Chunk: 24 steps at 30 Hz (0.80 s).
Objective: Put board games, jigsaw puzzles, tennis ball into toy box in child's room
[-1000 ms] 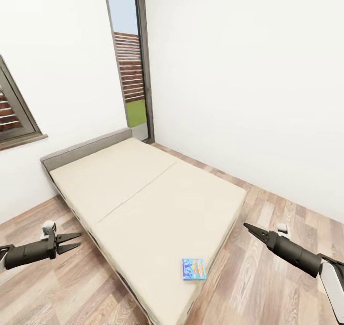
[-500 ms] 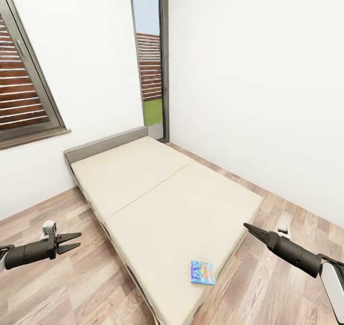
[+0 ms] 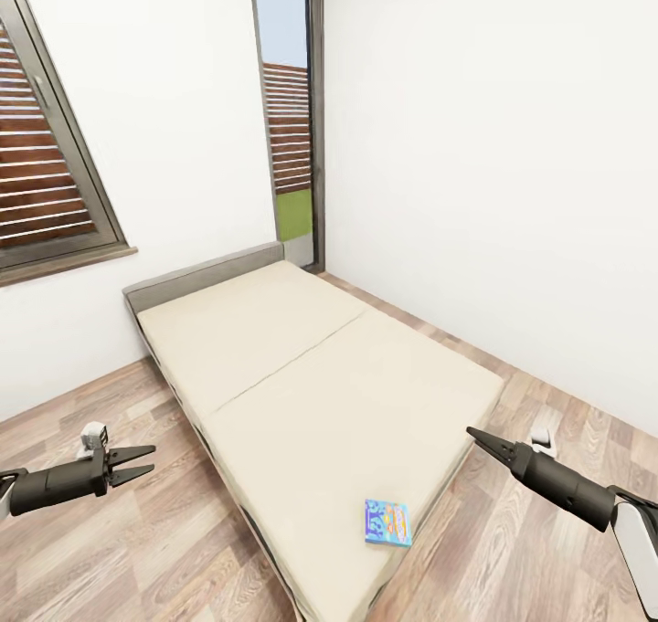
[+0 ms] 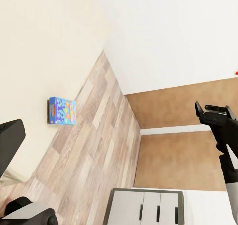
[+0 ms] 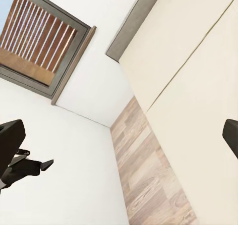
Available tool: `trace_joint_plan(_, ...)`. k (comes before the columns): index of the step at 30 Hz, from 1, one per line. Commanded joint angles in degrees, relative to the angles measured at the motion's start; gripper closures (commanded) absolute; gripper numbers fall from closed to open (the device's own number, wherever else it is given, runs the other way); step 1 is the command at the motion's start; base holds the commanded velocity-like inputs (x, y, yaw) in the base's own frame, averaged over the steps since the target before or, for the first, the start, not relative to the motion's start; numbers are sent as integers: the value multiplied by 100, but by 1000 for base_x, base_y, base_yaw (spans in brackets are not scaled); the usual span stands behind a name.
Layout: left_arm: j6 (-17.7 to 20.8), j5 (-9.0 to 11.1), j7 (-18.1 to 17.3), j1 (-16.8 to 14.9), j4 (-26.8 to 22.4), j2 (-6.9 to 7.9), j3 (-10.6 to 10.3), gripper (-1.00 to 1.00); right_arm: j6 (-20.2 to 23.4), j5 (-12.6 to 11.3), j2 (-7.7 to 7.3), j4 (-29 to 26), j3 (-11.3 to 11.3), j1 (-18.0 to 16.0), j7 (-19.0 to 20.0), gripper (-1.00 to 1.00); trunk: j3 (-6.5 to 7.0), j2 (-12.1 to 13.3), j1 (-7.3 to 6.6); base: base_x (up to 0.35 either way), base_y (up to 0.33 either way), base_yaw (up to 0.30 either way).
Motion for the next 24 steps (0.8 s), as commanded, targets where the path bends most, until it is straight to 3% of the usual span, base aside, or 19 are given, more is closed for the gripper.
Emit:
trace_joint_plan(1, 61, -9, -25, -5, 0, 2, 4, -100, 26, -3, 0, 0, -5, -5, 14, -100, -12, -12, 3, 0, -1, 1)
trace_joint_plan(24, 61, -5, -25, -5, 0, -1, 4, -100, 26, -3, 0, 0, -6, -5, 14, -100, -12, -12, 3, 0, -95, 0)
